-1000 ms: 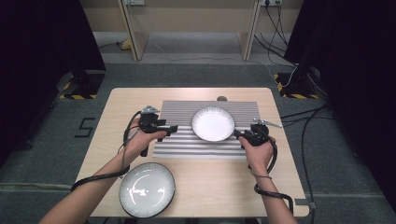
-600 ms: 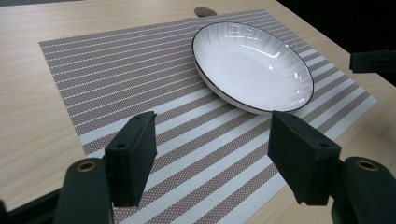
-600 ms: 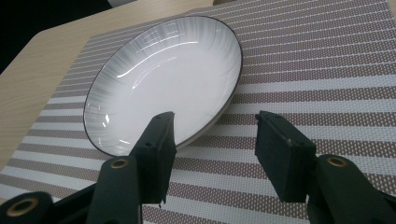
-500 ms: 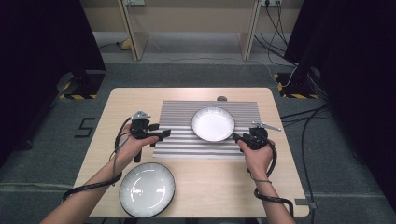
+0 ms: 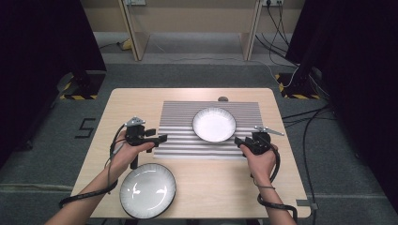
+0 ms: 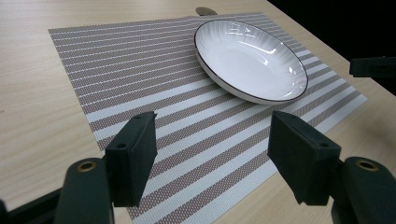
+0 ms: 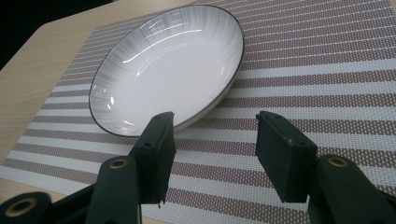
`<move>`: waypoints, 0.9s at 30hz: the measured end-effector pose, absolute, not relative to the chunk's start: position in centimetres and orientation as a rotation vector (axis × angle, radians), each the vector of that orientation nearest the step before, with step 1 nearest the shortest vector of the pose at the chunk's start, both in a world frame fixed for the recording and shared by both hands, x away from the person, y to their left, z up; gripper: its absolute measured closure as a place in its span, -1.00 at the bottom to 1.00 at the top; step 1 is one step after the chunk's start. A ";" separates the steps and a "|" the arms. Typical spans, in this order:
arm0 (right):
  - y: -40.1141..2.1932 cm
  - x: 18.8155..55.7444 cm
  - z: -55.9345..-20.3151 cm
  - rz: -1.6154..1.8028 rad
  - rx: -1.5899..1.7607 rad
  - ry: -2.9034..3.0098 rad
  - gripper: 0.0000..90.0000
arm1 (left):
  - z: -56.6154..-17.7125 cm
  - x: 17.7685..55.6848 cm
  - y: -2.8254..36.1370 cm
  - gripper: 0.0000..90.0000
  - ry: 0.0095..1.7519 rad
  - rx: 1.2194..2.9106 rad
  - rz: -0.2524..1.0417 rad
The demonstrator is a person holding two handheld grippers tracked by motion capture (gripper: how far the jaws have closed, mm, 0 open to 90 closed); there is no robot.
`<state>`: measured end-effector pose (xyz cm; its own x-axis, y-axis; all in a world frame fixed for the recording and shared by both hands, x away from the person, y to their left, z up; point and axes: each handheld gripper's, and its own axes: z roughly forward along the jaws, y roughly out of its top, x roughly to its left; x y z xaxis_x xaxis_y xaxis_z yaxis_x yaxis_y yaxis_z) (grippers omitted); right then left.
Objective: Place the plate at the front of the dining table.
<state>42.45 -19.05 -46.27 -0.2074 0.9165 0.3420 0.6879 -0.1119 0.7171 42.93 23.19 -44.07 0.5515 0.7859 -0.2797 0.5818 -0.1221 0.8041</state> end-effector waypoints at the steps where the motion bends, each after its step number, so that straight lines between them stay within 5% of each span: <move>1: -19.1 42.4 -46.3 1.221 1.779 1.892 0.05 | -44.1 42.8 23.3 -0.29 1.127 1.812 0.264; 27: -19.9 39.9 -46.7 1.197 1.775 1.905 0.03 | -45.4 39.8 25.8 -0.29 1.139 1.793 0.255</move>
